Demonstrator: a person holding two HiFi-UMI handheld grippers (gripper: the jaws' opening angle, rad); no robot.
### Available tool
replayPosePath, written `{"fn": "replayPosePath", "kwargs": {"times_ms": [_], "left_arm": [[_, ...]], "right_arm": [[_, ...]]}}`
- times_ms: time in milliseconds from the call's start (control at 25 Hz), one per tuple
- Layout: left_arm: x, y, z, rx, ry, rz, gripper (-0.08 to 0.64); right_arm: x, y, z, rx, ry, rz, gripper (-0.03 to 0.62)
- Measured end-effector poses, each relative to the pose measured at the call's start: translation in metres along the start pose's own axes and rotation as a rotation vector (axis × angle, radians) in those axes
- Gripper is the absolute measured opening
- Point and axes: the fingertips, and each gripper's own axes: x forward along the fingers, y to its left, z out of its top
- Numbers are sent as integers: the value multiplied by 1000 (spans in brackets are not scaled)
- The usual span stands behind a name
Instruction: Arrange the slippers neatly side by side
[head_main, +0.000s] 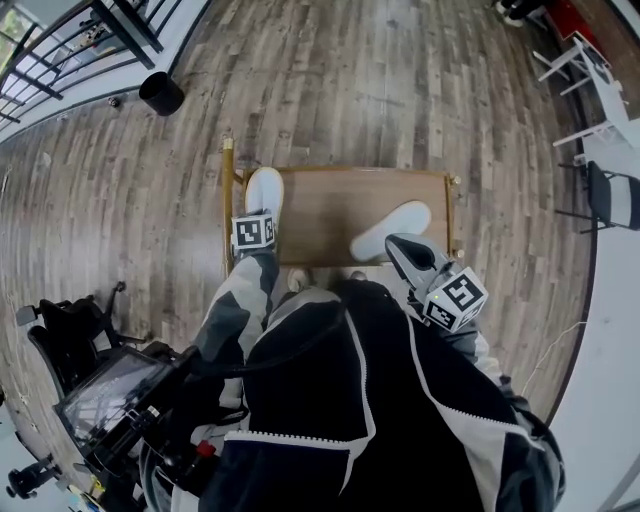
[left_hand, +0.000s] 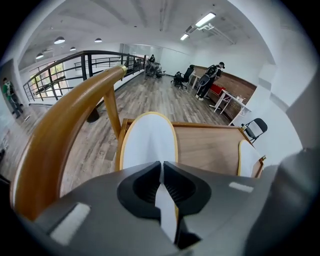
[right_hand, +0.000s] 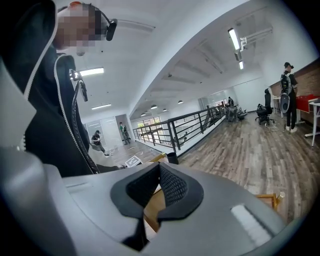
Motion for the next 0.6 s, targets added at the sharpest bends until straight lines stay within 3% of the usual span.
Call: {"fn": "replayPosePath", "kwargs": {"times_ms": [240,360,600], "left_arm": [[3,-3,-4,9,31,-9,49],[4,-1,-3,3,28,-8,137],[3,-3,-1,8,30,-12,190]], "right_arm": [[-8,0,-2,5,0,-31,5],[-9,0,-2,9,-2,-37,6],[-7,0,-1,8,-2,-31,6]]}}
